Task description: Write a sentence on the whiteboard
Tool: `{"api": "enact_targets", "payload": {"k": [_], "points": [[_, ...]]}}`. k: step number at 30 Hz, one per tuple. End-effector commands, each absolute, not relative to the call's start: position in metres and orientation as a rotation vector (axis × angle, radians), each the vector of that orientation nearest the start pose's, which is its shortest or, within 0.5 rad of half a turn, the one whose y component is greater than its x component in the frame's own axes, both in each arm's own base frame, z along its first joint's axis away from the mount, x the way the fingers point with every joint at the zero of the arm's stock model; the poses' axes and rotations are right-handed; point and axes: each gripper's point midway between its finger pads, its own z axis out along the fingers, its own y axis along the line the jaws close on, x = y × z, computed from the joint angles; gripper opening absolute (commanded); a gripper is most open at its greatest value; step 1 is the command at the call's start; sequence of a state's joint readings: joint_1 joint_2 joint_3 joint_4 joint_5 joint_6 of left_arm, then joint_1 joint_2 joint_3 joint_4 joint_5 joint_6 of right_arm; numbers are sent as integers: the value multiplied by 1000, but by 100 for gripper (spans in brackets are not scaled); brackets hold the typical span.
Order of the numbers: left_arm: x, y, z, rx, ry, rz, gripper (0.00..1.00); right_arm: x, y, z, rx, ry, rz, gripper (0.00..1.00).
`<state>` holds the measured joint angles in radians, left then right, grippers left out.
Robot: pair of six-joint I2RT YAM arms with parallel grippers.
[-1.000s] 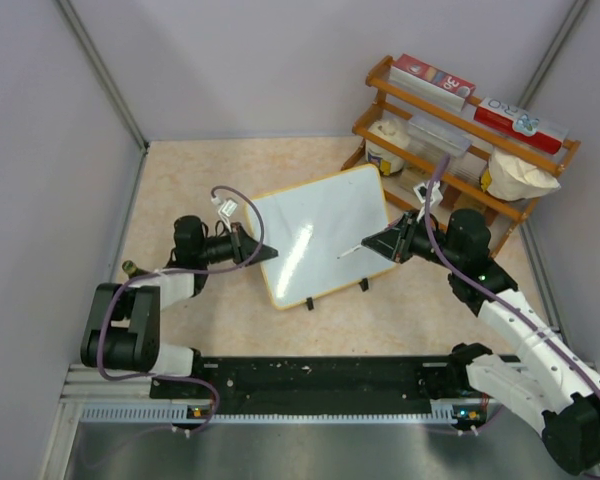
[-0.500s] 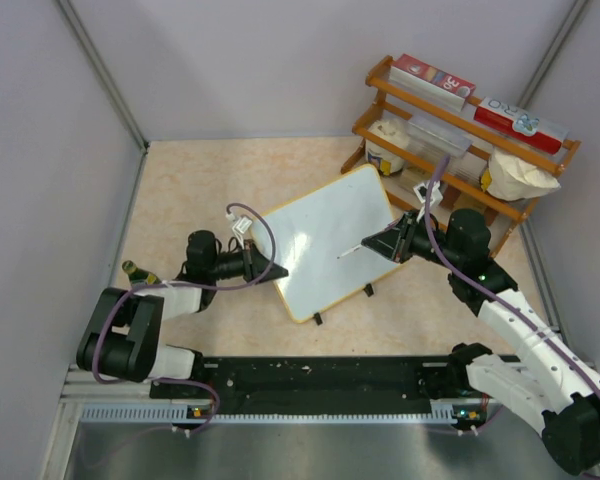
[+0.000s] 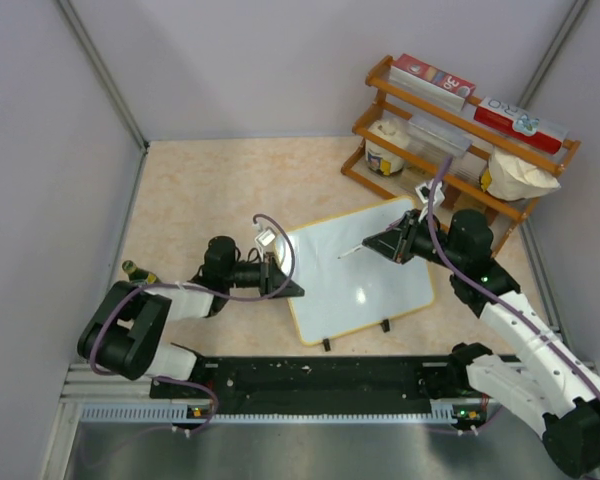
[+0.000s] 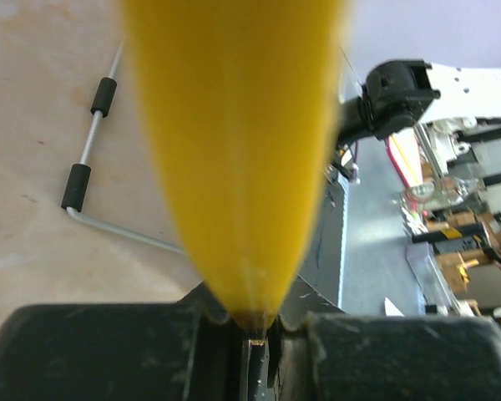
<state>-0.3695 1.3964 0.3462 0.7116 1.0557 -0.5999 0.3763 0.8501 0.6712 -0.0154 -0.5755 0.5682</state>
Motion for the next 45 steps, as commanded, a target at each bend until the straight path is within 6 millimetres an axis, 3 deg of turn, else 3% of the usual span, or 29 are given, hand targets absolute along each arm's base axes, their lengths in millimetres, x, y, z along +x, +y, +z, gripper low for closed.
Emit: {"api": "enact_targets", "payload": {"k": [1,9,13,21,26,36,45], "points": [[161,-259,113,733,1993,-1757,0,237,212,284,-292,1776,1153,0],[167,-254,103,711,2072,-1623,0,236,211,279,-283,1785,1148,0],[174,-250,104,672,2073,-1532,26,236,210,281,-283,1778,1147,0],[192,-245,126,613,2008,-1421,47,236,211,283,-289,1777,1152,0],[202,-233,133,551,2011,-1354,68,235,211,280,-295,1780,1150,0],[224,-201,142,378,1997,-1192,77,232,209,281,-299,1764,1136,0],[226,-185,159,314,1947,-1136,85,231,208,275,-309,1770,1134,0]]}}
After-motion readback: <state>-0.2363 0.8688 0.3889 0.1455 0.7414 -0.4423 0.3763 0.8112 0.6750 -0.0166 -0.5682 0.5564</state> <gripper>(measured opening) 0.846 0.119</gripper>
